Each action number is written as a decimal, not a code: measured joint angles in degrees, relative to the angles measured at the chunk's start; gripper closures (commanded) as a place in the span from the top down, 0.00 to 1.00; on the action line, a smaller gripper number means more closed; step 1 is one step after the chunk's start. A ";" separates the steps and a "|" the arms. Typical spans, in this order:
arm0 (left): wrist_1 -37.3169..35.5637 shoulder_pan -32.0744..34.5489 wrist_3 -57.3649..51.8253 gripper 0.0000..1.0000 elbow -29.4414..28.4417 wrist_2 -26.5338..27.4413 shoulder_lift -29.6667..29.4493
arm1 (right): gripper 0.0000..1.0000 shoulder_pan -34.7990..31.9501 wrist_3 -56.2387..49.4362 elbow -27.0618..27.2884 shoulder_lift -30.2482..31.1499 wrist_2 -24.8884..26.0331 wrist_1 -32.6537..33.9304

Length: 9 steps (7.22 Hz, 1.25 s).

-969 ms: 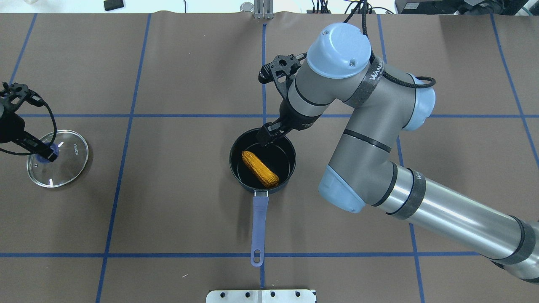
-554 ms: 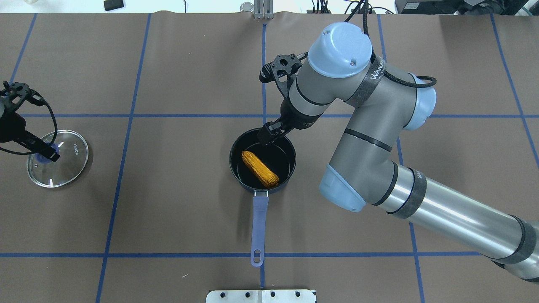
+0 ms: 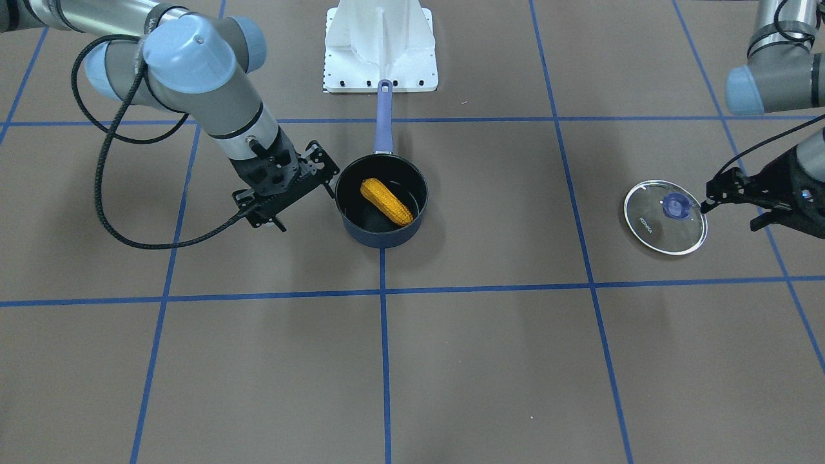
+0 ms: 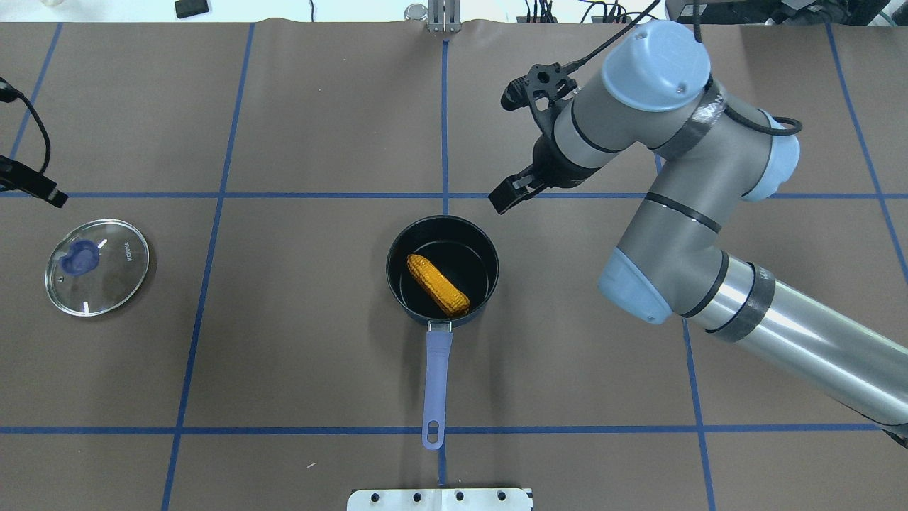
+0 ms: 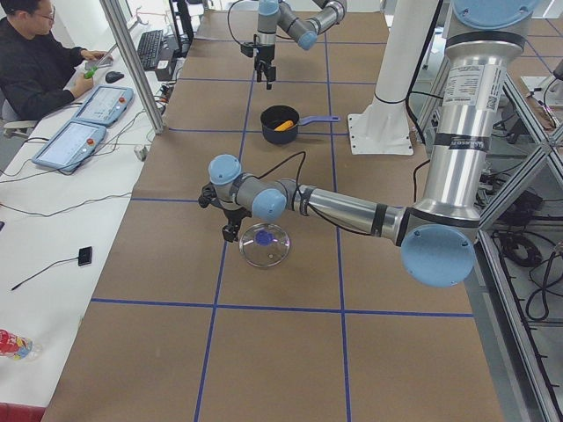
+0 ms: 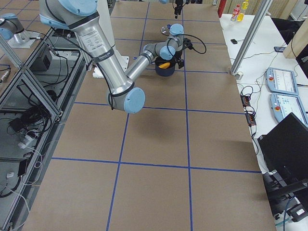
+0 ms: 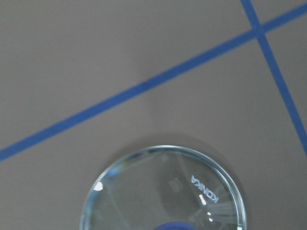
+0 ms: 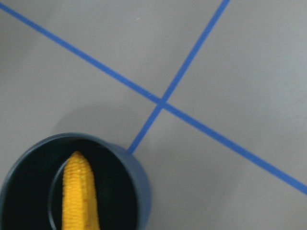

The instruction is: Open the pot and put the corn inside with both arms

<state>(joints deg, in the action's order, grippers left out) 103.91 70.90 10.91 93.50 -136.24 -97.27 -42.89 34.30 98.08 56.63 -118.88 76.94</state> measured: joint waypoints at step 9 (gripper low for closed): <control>-1.69 14.92 -9.06 1.00 -0.59 -2.31 3.33 | 1.00 -30.40 -19.42 0.46 22.58 -2.33 12.00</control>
<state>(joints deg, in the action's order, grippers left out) 102.22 85.82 1.86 92.91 -138.55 -93.94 -73.29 14.88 98.55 79.21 -121.21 88.94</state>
